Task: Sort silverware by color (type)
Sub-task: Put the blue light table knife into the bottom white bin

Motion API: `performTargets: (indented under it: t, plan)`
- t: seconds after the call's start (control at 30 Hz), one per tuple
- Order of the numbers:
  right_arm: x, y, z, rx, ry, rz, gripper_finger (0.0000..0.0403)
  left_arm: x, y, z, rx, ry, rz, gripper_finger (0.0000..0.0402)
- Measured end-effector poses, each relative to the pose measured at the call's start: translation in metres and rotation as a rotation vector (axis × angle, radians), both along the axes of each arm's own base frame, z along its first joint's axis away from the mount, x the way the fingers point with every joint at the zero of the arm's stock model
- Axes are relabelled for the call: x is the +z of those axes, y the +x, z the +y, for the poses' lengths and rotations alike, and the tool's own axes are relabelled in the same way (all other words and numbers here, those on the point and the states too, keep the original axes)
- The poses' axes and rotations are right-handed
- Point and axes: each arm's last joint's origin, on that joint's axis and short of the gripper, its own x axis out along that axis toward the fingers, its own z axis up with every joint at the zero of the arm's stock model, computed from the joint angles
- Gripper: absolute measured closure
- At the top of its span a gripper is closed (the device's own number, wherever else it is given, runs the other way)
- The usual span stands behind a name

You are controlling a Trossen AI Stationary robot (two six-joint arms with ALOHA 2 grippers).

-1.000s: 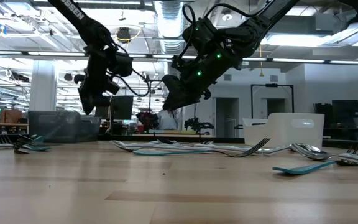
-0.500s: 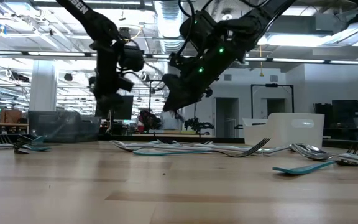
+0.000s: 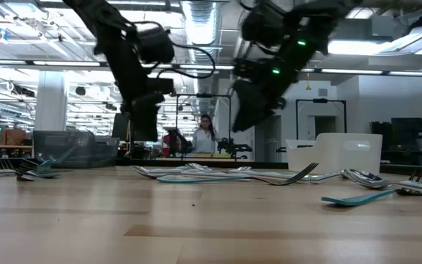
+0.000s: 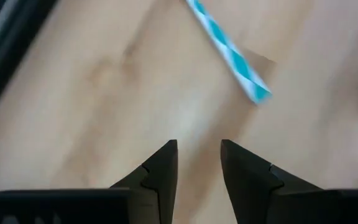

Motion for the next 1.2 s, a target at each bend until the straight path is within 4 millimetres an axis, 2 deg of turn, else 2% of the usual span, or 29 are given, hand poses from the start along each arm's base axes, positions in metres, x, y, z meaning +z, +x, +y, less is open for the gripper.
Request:
performTargets:
  t: [0.17, 0.33, 0.47, 0.57, 0.7, 0.87, 1.07, 1.2]
  plan:
    - [-0.017, -0.044, 0.011, -0.06, 0.071, -0.196, 0.0191, 0.004, -0.015, -0.066, -0.013, -0.039, -0.092, 0.0291]
    - [-0.034, -0.069, 0.027, -0.052, 0.126, -0.36, 0.0191, 0.014, -0.035, -0.122, -0.008, -0.018, -0.212, 0.0291]
    - [-0.039, -0.072, 0.032, -0.057, 0.121, -0.392, 0.0191, 0.02, -0.044, -0.146, 0.005, 0.019, -0.278, 0.0291]
    - [-0.038, -0.071, 0.033, -0.054, 0.122, -0.396, 0.0191, 0.019, -0.044, -0.15, 0.034, 0.103, -0.301, 0.0291]
    - [-0.034, -0.069, 0.032, -0.053, 0.122, -0.444, 0.0191, 0.01, -0.03, -0.131, 0.077, 0.217, -0.272, 0.0291]
    - [-0.029, -0.067, 0.035, -0.031, 0.134, -0.5, 0.0191, -0.003, 0.001, -0.085, 0.062, 0.171, -0.305, 0.0291]
    - [-0.03, -0.067, 0.045, 0.014, 0.158, -0.489, 0.0191, -0.011, 0.025, -0.026, 0.048, 0.103, -0.351, 0.0291]
    - [-0.031, -0.067, 0.049, 0.028, 0.162, -0.472, 0.0191, -0.02, 0.042, 0.003, 0.043, 0.085, -0.317, 0.0291]
